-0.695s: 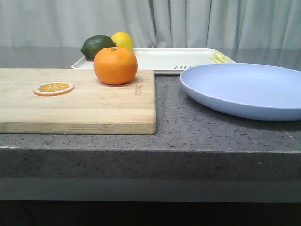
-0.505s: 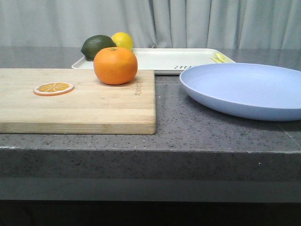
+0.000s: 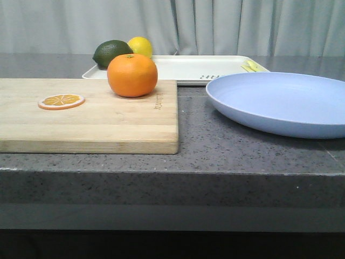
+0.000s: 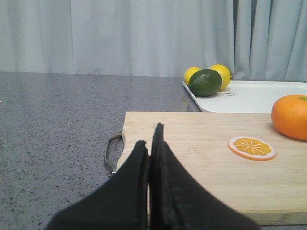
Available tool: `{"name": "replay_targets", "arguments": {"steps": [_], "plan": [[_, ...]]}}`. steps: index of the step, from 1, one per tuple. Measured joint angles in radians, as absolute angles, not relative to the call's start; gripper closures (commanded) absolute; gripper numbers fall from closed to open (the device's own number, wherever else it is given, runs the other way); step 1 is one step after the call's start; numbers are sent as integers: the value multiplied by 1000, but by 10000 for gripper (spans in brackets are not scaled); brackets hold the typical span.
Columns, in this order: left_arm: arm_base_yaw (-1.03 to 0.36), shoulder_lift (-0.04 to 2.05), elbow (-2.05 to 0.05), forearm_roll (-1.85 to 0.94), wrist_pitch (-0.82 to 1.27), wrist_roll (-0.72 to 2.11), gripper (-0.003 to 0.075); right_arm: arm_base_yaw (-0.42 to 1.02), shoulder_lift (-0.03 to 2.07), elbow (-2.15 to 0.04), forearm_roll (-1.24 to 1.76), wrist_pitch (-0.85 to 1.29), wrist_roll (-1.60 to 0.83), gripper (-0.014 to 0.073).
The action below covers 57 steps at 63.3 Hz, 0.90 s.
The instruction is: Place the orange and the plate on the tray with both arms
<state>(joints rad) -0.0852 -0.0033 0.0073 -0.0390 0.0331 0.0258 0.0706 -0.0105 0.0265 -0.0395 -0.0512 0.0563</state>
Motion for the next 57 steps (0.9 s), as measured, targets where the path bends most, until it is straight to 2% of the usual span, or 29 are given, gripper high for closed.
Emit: {"name": "replay_targets", "arguments": {"steps": [12, 28, 44, 57], "plan": [[-85, -3, -15, -90, 27, 26, 740, 71, -11, -30, -20, -38, 56, 659], [-85, 30, -318, -96, 266, 26, 740, 71, 13, -285, -28, 184, 56, 659], [-85, 250, -564, -96, 534, 26, 740, 71, 232, -513, -53, 408, 56, 659], [-85, 393, -590, -108, 581, 26, 740, 71, 396, -588, -56, 538, 56, 659]]}}
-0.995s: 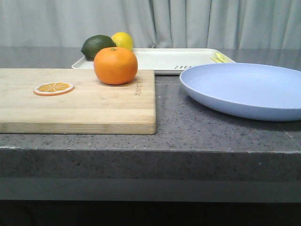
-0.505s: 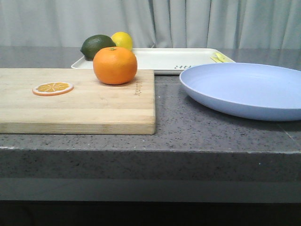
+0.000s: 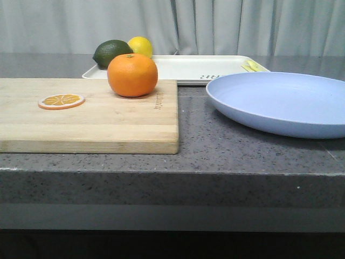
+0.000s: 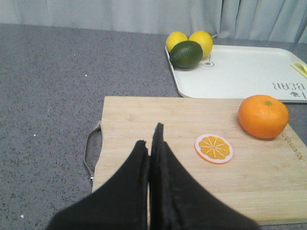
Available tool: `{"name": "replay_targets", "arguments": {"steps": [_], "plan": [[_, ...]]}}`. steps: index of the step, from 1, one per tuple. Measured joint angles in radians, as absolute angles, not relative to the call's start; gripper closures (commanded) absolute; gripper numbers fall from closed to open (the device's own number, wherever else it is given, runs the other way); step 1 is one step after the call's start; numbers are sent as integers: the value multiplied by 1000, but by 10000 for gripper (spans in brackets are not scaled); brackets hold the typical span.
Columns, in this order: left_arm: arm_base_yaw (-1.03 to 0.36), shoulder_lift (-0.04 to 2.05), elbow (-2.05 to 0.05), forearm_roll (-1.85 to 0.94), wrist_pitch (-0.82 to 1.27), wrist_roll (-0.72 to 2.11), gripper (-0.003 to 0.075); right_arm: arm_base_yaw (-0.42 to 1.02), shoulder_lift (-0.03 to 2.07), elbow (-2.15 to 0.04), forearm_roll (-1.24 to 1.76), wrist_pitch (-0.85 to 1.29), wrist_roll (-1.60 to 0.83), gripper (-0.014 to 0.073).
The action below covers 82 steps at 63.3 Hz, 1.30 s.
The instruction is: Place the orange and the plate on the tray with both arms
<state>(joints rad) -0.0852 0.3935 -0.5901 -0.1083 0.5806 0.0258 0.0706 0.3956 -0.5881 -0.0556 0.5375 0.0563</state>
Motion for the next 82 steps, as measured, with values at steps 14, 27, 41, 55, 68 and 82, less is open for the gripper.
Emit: {"name": "replay_targets", "arguments": {"steps": [14, 27, 41, 55, 68, 82], "plan": [[-85, 482, -590, -112, 578, 26, 740, 71, 481, -584, -56, 548, 56, 655], [-85, 526, -590, -112, 557, 26, 592, 71, 540, -584, -56, 550, 56, 307], [-85, 529, -590, -112, 536, 26, 136, 71, 571, -584, -59, 550, 56, -42], [-92, 533, -598, -113, 521, 28, 99, 71, 573, -595, -60, 605, 56, -43], [-221, 620, -671, -111, 511, 50, 99, 71, 573, -596, -60, 617, 56, -43], [-383, 803, -785, -73, 511, 52, 99, 71, 573, -596, -60, 619, 56, -43]]}}
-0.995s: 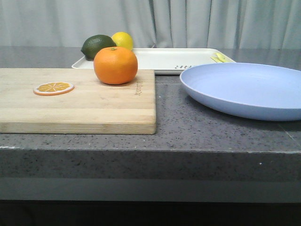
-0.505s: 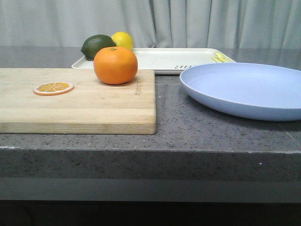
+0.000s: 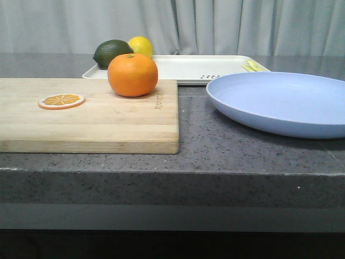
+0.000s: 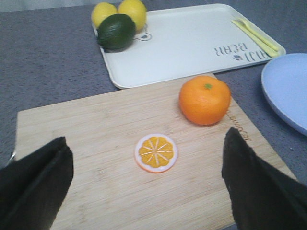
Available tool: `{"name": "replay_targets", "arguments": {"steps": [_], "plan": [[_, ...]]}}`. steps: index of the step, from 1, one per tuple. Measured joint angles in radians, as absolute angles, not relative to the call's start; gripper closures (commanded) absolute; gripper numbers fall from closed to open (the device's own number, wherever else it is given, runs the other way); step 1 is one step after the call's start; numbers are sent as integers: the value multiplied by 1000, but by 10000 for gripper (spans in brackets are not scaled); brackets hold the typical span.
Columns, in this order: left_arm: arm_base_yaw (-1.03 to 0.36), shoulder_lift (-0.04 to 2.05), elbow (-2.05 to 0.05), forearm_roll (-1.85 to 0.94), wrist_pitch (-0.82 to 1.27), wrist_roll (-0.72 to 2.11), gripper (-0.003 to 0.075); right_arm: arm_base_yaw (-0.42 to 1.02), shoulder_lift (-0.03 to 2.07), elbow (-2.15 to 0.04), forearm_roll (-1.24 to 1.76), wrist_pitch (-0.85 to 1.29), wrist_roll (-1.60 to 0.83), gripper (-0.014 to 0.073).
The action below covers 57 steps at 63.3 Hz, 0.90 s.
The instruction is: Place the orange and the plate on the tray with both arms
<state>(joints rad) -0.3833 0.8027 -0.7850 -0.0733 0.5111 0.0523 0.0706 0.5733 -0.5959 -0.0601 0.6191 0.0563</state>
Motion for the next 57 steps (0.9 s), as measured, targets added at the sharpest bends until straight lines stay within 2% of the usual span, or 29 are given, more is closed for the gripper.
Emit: {"name": "replay_targets", "arguments": {"steps": [22, 38, 57], "plan": [[-568, 1182, -1005, -20, 509, 54, 99, 71, 573, -596, -60, 621, 56, -43], [-584, 1444, -1184, 8, 514, 54, 99, 71, 573, -596, -67, 621, 56, -43], [-584, 1643, -1362, 22, 581, 54, 99, 71, 573, -596, -69, 624, 56, -43]]}}
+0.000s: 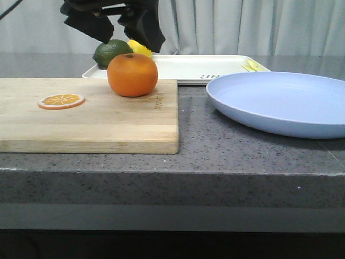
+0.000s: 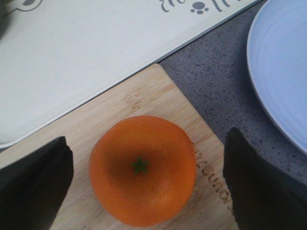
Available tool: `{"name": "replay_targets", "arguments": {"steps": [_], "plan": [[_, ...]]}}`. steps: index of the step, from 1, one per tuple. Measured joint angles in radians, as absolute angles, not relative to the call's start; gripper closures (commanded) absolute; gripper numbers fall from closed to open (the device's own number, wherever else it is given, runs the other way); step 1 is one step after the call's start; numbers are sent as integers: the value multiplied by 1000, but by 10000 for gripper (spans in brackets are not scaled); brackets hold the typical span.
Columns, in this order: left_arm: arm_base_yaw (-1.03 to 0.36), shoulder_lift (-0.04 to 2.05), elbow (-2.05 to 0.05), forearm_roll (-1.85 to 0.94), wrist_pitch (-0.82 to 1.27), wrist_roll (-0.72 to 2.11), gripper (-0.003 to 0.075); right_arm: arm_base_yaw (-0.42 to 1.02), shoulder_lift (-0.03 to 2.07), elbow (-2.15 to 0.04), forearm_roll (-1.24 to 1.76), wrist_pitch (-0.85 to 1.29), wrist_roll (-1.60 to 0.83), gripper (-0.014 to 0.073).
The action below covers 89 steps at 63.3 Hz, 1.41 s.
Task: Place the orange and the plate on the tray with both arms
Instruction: 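Lower the left gripper over the orange and close on it, then lift the orange with the left gripper and set it on the blue plate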
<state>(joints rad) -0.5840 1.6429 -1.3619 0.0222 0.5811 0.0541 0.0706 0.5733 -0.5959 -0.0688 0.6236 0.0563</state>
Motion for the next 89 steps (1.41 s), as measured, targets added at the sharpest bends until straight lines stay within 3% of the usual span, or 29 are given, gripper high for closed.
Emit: {"name": "replay_targets", "arguments": {"steps": [43, 60, 89], "plan": [[-584, 1764, -1412, 27, 626, 54, 105, 71, 573, -596, -73, 624, 56, -43], [-584, 1764, -1414, 27, 642, 54, 291, 71, 573, -596, -73, 626, 56, -43], [-639, 1768, -1495, -12, 698, 54, 299, 71, 573, -596, -73, 633, 56, -43]]}}
